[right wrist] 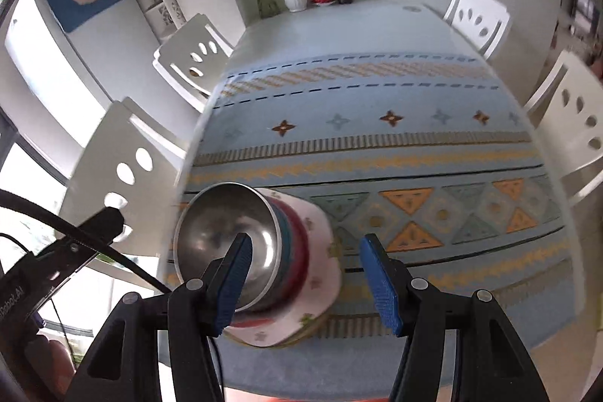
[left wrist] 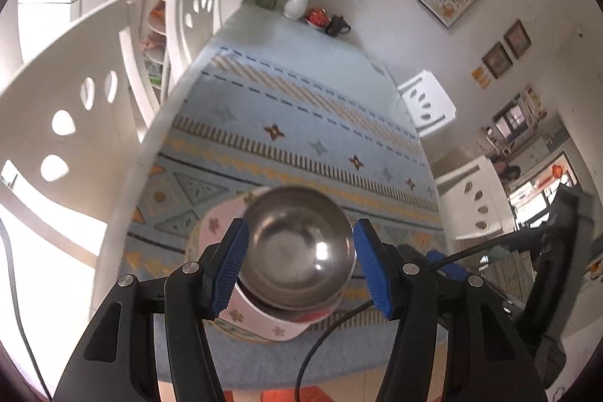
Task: Organize plates and bowls
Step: 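Lower the bowl stack onto the hexagonal plates with both grippers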
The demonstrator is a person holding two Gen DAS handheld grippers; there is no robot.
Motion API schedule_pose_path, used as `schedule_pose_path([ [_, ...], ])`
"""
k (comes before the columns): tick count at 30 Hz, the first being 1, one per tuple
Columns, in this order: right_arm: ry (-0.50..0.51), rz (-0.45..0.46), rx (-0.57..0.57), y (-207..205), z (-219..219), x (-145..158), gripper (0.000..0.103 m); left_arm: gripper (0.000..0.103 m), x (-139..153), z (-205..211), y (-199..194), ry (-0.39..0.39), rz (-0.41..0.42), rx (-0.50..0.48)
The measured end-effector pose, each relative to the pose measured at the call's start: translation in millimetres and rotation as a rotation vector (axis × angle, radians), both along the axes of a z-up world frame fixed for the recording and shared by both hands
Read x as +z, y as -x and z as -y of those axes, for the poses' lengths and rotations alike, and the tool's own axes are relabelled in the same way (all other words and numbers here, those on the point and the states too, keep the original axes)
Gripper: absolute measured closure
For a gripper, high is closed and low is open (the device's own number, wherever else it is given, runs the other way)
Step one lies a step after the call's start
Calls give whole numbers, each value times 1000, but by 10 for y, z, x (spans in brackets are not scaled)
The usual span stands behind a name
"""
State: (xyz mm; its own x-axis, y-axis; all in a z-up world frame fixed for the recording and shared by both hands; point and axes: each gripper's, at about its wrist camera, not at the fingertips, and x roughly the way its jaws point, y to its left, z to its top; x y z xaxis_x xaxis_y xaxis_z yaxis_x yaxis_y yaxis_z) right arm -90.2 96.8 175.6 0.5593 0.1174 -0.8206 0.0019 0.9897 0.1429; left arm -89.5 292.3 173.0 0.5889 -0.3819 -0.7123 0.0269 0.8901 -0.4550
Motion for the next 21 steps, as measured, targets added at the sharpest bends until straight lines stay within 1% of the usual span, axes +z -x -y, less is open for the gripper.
schedule_pose_path([
  [3, -19, 11, 1, 55, -11, 2, 45, 47, -10, 146, 26, -48, 2, -34],
  [7, 28, 15, 26, 87, -69, -28, 45, 47, -13, 247, 45, -93, 20, -46],
  [11, 65, 28, 31, 115, -101, -44, 45, 45, -51, 250, 52, -124, 14, -28],
  [15, 76, 11, 23, 96, -94, -81, 45, 44, -61, 228, 61, -174, 15, 6],
  [18, 86, 4, 24, 93, -102, -102, 45, 42, -66, 225, 60, -255, 25, 41],
  [21, 107, -3, 27, 75, -121, -117, 45, 42, -81, 248, 42, -375, 26, 73],
])
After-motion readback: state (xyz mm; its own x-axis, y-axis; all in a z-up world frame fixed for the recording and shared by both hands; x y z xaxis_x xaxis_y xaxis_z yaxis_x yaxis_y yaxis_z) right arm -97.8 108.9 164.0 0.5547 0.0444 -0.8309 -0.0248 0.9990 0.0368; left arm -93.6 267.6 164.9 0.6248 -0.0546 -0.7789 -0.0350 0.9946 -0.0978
